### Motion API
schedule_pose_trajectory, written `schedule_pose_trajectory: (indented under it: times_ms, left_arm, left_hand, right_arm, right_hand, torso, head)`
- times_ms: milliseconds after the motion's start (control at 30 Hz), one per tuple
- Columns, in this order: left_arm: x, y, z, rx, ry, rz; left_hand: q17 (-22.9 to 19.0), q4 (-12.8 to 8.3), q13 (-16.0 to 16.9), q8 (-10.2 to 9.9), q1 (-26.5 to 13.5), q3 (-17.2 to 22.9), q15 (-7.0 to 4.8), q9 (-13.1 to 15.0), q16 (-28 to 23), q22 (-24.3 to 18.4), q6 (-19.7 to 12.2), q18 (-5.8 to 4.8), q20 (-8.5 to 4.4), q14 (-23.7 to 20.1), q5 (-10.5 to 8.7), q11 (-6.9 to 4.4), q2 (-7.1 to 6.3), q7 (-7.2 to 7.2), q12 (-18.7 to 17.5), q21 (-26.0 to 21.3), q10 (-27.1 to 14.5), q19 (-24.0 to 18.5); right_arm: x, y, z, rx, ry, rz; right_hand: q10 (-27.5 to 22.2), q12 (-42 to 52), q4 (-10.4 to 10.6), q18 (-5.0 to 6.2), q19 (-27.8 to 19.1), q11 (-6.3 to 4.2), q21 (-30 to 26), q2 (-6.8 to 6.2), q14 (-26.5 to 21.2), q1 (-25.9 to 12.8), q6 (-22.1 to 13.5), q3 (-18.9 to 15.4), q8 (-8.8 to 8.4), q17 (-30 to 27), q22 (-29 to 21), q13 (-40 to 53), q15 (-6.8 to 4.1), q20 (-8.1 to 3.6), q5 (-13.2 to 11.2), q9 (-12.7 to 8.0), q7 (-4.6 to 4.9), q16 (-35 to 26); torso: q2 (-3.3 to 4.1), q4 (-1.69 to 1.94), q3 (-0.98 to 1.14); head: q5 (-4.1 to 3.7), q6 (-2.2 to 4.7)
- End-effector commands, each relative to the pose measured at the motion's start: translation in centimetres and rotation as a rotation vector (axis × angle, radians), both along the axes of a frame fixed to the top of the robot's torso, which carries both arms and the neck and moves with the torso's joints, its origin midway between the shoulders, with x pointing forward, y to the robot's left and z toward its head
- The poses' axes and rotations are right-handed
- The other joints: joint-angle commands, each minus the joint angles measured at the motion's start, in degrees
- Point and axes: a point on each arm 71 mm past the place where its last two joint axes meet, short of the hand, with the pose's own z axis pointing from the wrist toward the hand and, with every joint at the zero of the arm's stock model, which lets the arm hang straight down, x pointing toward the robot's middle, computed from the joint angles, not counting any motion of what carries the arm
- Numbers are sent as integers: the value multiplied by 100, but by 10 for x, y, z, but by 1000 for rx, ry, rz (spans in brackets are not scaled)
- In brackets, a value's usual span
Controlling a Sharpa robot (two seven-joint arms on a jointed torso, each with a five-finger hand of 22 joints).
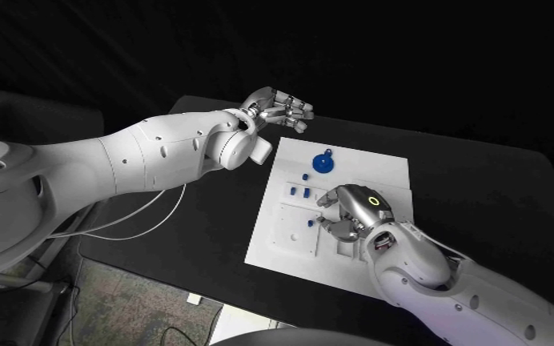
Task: Assemble the parts on the task board
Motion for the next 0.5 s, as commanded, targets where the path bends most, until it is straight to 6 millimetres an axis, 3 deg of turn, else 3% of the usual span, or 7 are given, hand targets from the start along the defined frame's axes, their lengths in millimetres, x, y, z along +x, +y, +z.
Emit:
schedule_pose_trajectory:
  times_ms: [33,200,333,500]
  left_arm:
    - [0,0,2,-6,-9,-9]
    - [0,4,2,-5,-10,-1]
    - [0,5,2,-6,-13,2]
    - [-1,4,3,-11,-17,1]
  left_hand:
    - [-6,36,2,-6,21,6,29,-2,-14,-44,-30,115,6,-2,20,8,-49,6,2,-28,-29,10]
    - [-10,38,1,-6,26,13,33,-2,-23,-56,-27,113,7,-15,28,8,-47,6,1,-30,-23,3]
    - [-11,36,1,-6,28,16,33,-2,-25,-59,-26,113,7,-17,29,7,-45,5,1,-29,-22,1]
    - [-11,33,2,-5,30,23,30,-2,-24,-63,-21,114,6,-12,37,4,-47,4,3,-24,-11,2]
  right_arm:
    - [3,-5,11,20,54,18]
    - [11,-21,38,10,77,27]
    - [21,-37,52,-10,65,2]
    - [34,-54,57,-56,48,-39]
  right_hand:
    - [137,13,79,-36,268,-20,44,0,13,-34,-46,85,-24,-13,-19,2,-37,-37,-51,-2,-1,11]
    - [96,17,259,-49,265,-3,63,50,13,30,-135,-191,-22,-35,-89,4,-35,-35,-81,0,19,23]
    - [62,17,258,-20,272,-2,21,52,19,69,-154,-177,-22,-32,-119,4,-31,-45,-113,-2,13,38]
    - [-141,16,267,84,279,42,-4,102,19,147,-163,-229,-24,-36,-258,4,0,-8,-452,-4,3,59]
  torso:
    - [2,3,1]
    - [7,-11,3]
    - [5,-26,5]
    - [-2,-20,2]
  head:
    - [-50,37]
    - [-133,85]
    - [-183,124]
    - [-217,151]
